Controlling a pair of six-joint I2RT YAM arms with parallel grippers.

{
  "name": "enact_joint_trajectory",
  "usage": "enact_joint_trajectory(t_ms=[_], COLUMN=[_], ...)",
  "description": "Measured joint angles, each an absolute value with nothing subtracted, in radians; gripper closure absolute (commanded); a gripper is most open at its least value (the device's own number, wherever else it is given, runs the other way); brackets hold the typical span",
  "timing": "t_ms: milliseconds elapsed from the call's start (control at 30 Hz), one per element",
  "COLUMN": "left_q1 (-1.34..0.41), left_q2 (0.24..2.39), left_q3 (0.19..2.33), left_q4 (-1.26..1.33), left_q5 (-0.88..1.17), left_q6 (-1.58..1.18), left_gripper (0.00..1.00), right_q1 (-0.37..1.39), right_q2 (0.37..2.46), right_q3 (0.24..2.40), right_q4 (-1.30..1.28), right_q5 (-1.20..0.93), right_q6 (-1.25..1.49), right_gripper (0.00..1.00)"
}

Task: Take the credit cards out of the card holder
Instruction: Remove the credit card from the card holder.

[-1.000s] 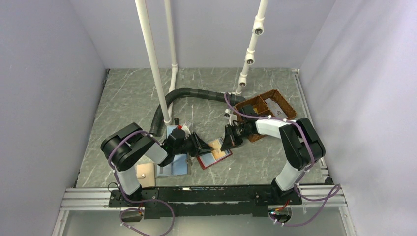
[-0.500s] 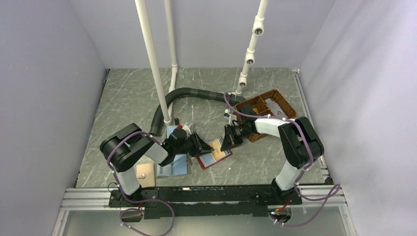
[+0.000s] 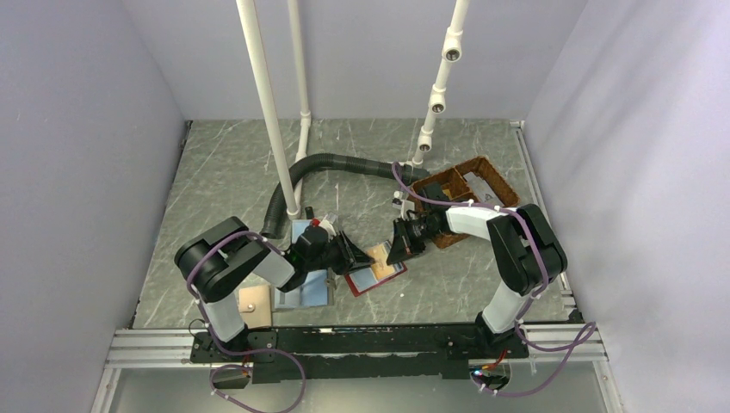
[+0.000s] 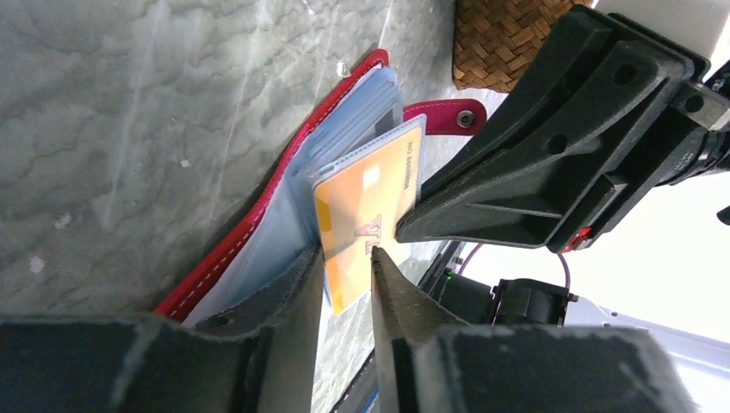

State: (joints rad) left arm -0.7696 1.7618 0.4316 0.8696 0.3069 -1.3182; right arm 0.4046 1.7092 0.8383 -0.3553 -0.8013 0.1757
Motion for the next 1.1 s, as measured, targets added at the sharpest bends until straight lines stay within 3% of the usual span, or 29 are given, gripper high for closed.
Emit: enact_joint_trajectory(t_ms=[400,800,1100], left_q1=[-0.833,-0.891,-0.913], left_q2=[1.732,1.480,1.500], left_q3=[0.432,0.469,0.501], left_q4=[0.822,0.495,0.441], left_q5=[0.213,0.130,0.123], left_q6=[-1.379,-1.443,-1.502], left_gripper=[0.59,0.56,0.54], right_q1=[0.405,0.415,0.415], right_q2=[1.711,1.718,1.718], right_q3=[0.839,0.839,0.839], right_q4=[-0.357,-0.349,-0.347], right_q5=[-0.817,-0.831,-0.833], right_q6=[0.187,0.194,0.195], right_gripper=[1.00,1.00,1.00])
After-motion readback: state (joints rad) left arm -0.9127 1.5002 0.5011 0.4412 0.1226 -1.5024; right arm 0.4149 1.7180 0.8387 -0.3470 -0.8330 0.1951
